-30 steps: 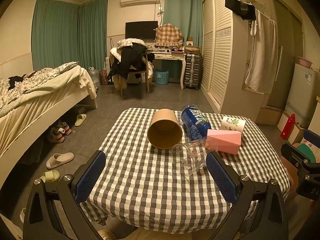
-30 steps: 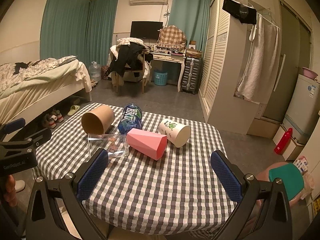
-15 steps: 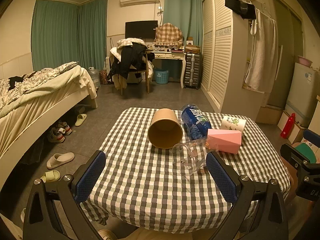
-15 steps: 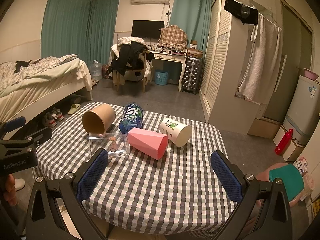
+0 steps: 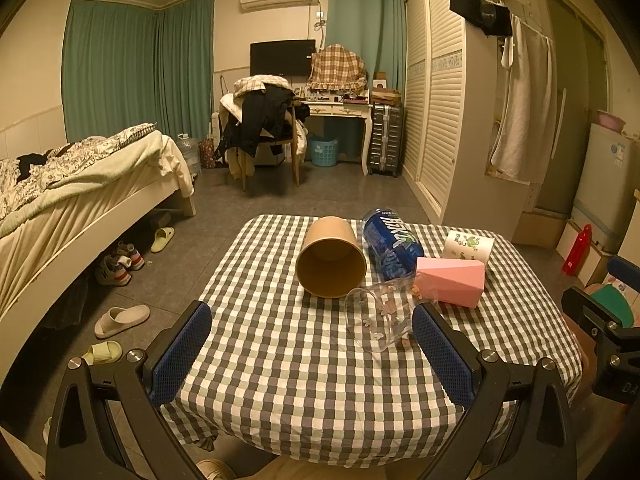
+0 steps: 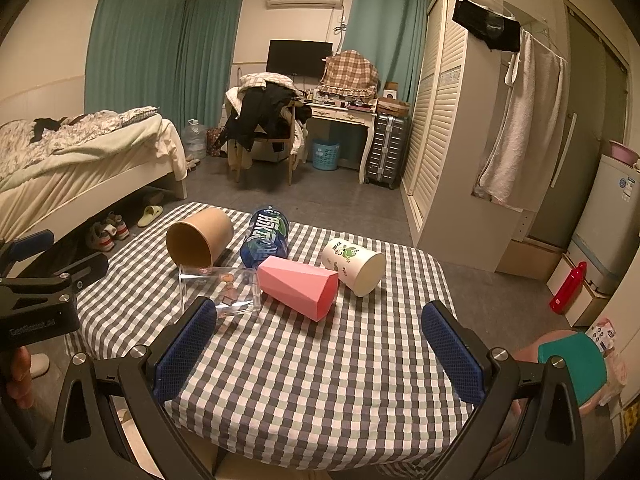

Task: Flip cup upside down

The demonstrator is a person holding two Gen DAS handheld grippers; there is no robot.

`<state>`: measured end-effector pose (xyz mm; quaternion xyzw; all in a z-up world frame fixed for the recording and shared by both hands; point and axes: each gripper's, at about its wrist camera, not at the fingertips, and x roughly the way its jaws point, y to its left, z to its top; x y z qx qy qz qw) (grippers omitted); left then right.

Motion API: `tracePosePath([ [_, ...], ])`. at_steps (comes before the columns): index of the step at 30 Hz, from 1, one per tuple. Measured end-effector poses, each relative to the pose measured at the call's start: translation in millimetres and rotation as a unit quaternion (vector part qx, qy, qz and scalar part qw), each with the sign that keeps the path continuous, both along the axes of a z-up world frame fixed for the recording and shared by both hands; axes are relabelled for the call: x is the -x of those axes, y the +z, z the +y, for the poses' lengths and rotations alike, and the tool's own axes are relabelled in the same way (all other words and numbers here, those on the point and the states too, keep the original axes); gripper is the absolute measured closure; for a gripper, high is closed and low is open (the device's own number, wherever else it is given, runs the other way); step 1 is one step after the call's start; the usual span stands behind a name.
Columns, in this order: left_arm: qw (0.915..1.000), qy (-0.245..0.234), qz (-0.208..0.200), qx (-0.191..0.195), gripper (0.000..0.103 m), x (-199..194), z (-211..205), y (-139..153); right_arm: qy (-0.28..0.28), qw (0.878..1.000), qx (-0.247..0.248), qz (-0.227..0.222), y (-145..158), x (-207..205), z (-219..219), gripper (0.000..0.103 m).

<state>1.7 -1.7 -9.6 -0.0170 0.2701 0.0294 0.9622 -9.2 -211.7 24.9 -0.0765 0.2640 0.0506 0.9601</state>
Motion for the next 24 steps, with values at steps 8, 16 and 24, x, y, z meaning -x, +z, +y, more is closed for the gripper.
tracePosePath([
  [8,1.0,0.003,0.004,-0.004,0.0,-1.2,3.7,0.0,0.007,1.0,0.004,0.003,5.7,-10.2,0.2,0.0],
  [16,0.9999,0.01,0.011,-0.001,0.0,-19.5,13.0,7.2,0.032,0.999,0.036,-0.008,27.5,-33.9,0.5,0.0],
  [24,0.999,0.019,0.04,0.005,0.0,-50.8,26.2,-3.4,0.128,0.978,0.15,0.07,3.3,-98.9,16.2,0.0],
])
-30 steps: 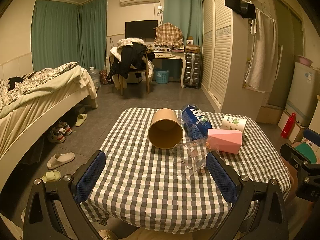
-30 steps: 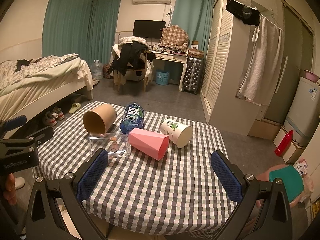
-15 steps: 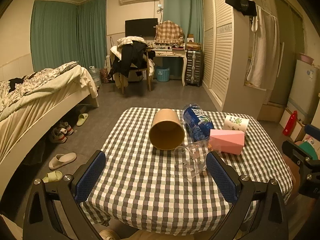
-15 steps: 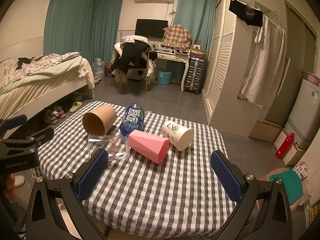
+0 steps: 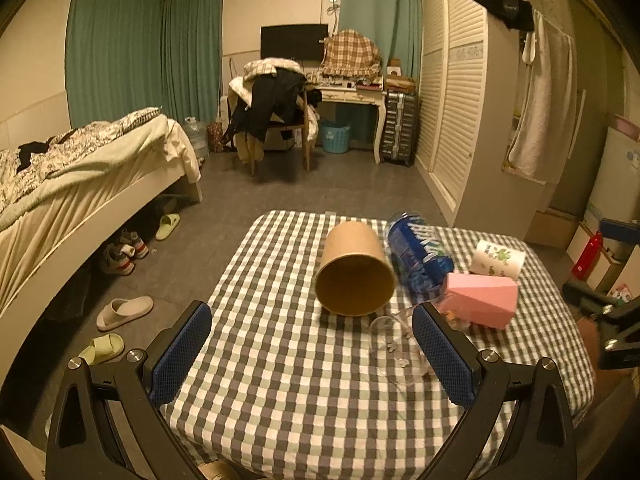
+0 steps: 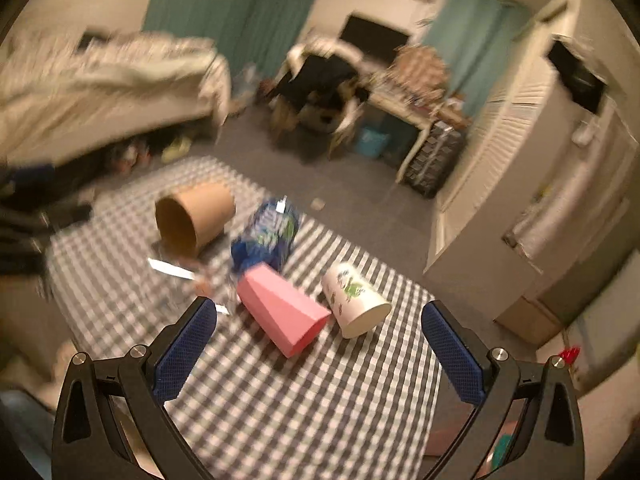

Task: Flip cup upside down
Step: 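Move the right gripper to the pink cup and close on its body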

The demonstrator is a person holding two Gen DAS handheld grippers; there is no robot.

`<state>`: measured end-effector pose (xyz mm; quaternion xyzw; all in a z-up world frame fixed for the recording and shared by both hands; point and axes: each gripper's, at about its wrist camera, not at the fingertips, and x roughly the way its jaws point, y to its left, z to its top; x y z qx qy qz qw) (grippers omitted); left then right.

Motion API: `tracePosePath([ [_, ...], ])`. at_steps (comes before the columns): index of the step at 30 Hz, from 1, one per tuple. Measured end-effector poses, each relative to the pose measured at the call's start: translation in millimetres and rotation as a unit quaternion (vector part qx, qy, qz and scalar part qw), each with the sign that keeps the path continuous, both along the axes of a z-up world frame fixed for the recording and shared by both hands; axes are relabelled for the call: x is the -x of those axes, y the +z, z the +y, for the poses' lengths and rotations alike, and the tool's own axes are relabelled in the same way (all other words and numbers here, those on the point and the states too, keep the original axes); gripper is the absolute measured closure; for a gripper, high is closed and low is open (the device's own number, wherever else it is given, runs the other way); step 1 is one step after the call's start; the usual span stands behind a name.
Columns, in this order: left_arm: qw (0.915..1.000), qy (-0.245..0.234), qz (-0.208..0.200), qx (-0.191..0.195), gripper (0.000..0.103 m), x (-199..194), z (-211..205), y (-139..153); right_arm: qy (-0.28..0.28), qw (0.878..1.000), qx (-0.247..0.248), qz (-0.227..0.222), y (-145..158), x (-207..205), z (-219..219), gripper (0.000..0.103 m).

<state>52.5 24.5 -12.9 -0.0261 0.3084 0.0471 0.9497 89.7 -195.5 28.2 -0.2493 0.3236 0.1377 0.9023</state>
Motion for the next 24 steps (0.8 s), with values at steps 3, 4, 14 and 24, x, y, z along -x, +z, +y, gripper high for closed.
tracePosePath([
  [3,0.9999,-0.002,0.016,0.003,0.0,-11.8,0.0,-9.8,0.028,0.997,0.052,0.046,-28.4,-26.9,8.4,0.0],
  [4,0.9998,-0.005,0.02,0.003,0.0,-15.3,-1.1,-12.9,0.037,0.995,0.063,0.062,-37.9,-33.7,11.4,0.0],
  [14,0.9981,-0.023,0.058,0.002,0.0,-43.2,-5.9,-35.1,0.078,0.972,0.154,0.157,-110.1,-91.6,28.3,0.005],
  [24,0.9975,-0.035,0.06,0.007,0.0,-47.2,-4.7,-40.9,0.052,0.962,0.165,0.213,-124.3,-109.1,28.7,0.025],
])
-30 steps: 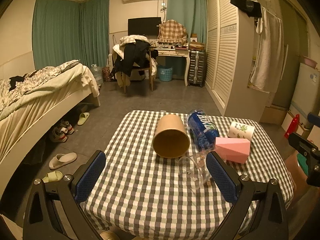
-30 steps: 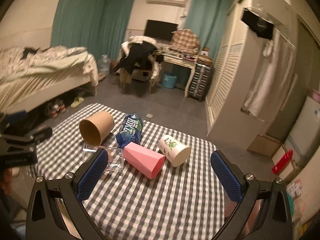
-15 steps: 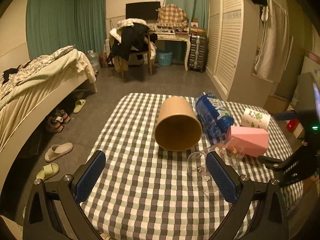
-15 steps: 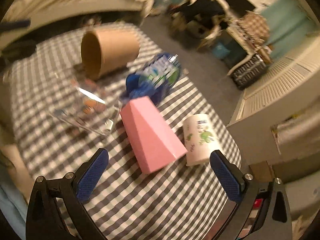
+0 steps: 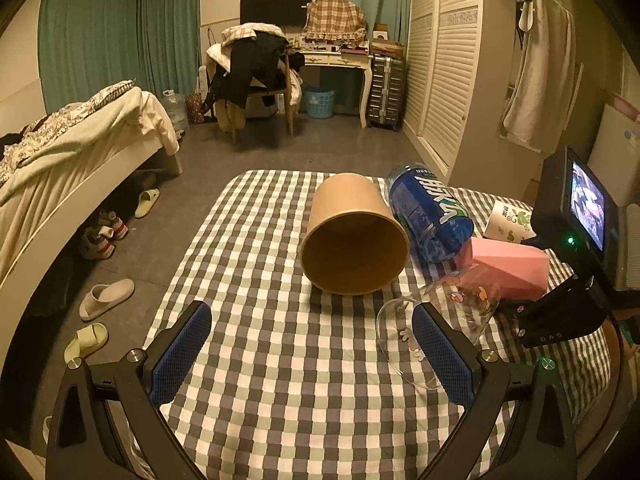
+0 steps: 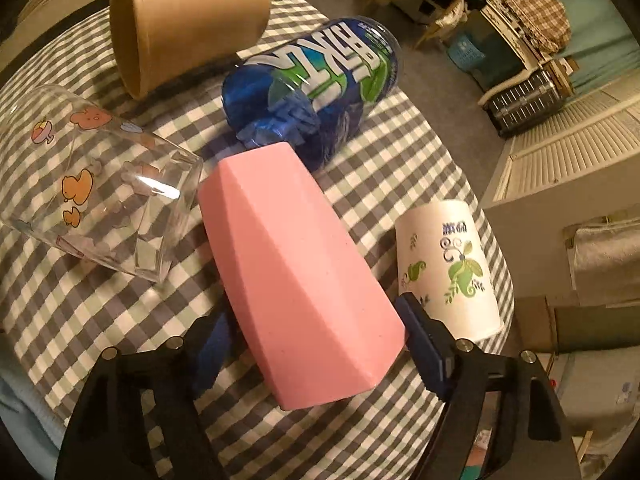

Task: Flip cup upside down
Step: 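Move the right gripper to the pink cup and close on its body, then lift the pink cup with the right gripper and carry it toward the left gripper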

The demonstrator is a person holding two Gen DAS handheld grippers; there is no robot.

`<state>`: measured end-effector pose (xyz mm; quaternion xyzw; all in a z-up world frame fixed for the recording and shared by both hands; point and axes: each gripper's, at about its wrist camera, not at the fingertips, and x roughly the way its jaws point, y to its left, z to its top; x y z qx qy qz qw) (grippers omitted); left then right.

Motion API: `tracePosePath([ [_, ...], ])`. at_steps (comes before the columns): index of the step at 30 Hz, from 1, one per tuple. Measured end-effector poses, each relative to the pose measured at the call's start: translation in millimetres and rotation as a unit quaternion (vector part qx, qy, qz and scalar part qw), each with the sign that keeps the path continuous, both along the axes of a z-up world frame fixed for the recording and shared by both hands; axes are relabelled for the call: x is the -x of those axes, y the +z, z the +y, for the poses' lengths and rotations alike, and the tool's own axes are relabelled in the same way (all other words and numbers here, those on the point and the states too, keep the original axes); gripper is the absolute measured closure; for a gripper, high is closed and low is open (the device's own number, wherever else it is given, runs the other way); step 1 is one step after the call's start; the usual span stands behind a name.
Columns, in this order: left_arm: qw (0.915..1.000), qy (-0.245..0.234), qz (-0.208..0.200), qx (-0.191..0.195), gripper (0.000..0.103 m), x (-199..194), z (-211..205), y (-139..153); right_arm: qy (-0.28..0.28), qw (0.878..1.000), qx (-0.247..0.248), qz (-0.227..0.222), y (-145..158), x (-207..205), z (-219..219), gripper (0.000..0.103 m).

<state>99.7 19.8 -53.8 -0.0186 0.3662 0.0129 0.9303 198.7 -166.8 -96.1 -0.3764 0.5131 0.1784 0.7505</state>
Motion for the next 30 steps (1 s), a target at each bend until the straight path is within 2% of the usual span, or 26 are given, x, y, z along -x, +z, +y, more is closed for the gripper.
tracePosePath([
  [3,1.0,-0.004,-0.006,0.004,0.0,4.0,2.4,1.8,-0.031,0.999,-0.011,0.013,8.3,5.9,-4.3,0.026],
  [7,0.9996,-0.013,-0.015,0.02,0.0,14.3,5.3,4.5,-0.107,0.993,-0.041,0.021,26.7,24.5,-18.4,0.026],
  [12,0.9984,-0.03,-0.026,0.039,0.0,28.5,6.6,6.4,-0.198,0.976,-0.089,0.021,41.1,57.2,-32.2,0.027],
  [18,0.9973,-0.042,-0.033,0.05,0.0,44.1,11.8,7.4,-0.281,0.948,-0.15,-0.001,47.1,99.8,-25.7,0.027],
  [21,0.9973,-0.045,-0.036,0.046,0.0,51.1,13.9,7.0,-0.301,0.941,-0.151,-0.022,42.3,114.5,-12.5,0.027],
  [24,0.9976,-0.045,-0.034,0.039,0.0,55.4,16.2,4.7,-0.31,0.938,-0.157,-0.015,35.3,116.5,-5.4,0.027],
  [28,0.9983,-0.037,-0.026,0.036,0.0,56.9,20.0,0.6,-0.306,0.94,-0.153,-0.004,21.8,121.2,2.2,0.027],
  [30,0.9987,-0.031,-0.022,0.034,0.0,55.6,20.1,-0.5,-0.301,0.942,-0.149,-0.012,20.6,122.8,3.3,0.027],
])
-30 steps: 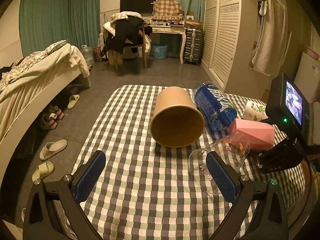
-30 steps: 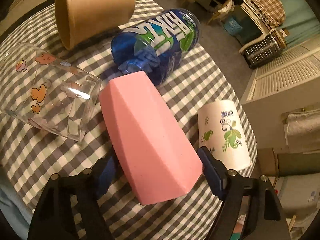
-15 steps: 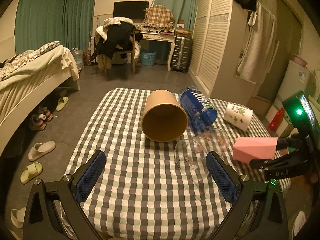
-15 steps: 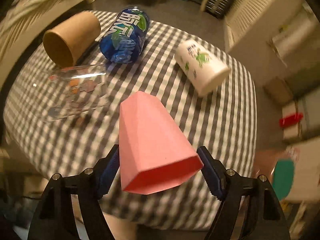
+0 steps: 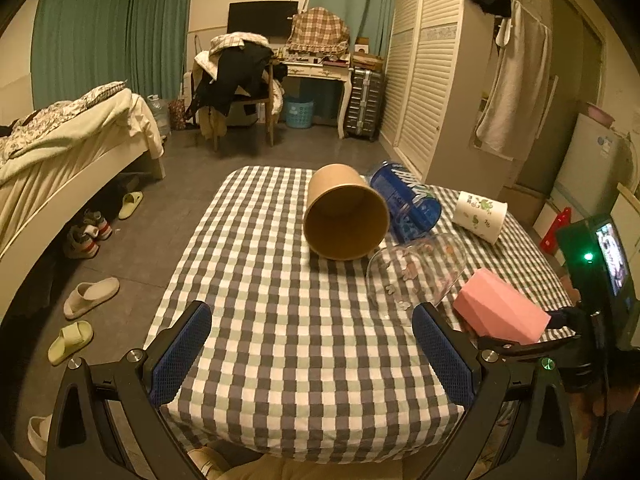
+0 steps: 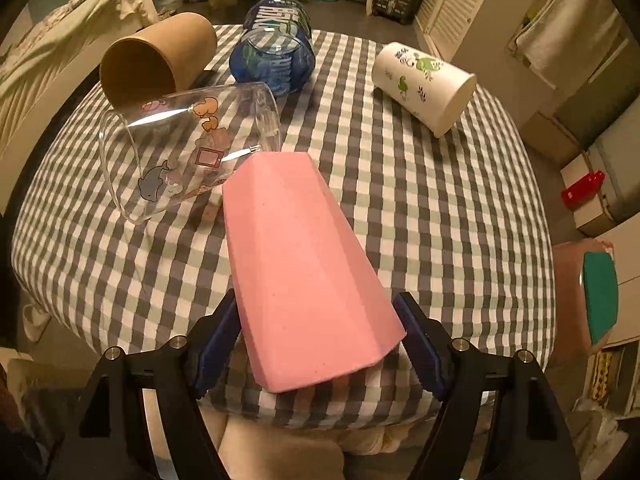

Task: Flip cup upside down
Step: 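Lift the pink cup with the right gripper and carry it toward the left gripper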

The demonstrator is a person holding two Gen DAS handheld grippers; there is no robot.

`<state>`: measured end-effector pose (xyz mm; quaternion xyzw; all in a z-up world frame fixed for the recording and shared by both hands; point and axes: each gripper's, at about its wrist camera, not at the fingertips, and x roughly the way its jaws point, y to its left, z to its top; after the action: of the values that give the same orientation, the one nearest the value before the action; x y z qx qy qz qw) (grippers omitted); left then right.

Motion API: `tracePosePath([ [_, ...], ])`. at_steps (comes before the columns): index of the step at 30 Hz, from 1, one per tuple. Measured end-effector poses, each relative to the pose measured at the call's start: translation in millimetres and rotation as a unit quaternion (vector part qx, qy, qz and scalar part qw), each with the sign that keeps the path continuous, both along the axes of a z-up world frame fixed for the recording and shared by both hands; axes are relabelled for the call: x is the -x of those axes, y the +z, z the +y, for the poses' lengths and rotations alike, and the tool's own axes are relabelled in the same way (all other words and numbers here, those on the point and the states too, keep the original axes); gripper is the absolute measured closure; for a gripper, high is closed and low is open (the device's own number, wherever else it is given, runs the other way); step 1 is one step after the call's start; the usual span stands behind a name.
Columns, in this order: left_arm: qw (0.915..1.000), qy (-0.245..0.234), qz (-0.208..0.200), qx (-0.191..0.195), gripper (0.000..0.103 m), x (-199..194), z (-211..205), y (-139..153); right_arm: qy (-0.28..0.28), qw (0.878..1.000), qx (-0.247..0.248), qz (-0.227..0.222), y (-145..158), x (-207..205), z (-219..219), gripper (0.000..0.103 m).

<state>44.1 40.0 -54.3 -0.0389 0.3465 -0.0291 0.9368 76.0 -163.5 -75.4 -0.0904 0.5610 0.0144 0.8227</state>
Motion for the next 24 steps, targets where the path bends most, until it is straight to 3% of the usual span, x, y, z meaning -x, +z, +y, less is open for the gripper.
tracePosePath([
  [5,0.9999,-0.001,0.007,-0.014,0.0,0.0,-9.9,1.8,0.013,1.0,-0.009,-0.013,15.5,13.5,-5.0,0.018],
  [14,0.9978,-0.036,0.05,-0.026,0.0,-8.2,-63.4,10.5,0.012,0.994,-0.042,-0.096,71.6,52.8,-63.6,0.014],
  [20,0.9955,-0.062,0.065,-0.031,0.0,-22.0,-115.1,26.7,0.003,0.991,-0.05,-0.121,70.6,57.8,-111.6,0.014],
  [24,0.9923,-0.065,0.1,-0.031,0.0,-43.0,-145.4,22.5,-0.014,0.99,-0.072,-0.118,60.1,57.3,-144.3,0.014],
])
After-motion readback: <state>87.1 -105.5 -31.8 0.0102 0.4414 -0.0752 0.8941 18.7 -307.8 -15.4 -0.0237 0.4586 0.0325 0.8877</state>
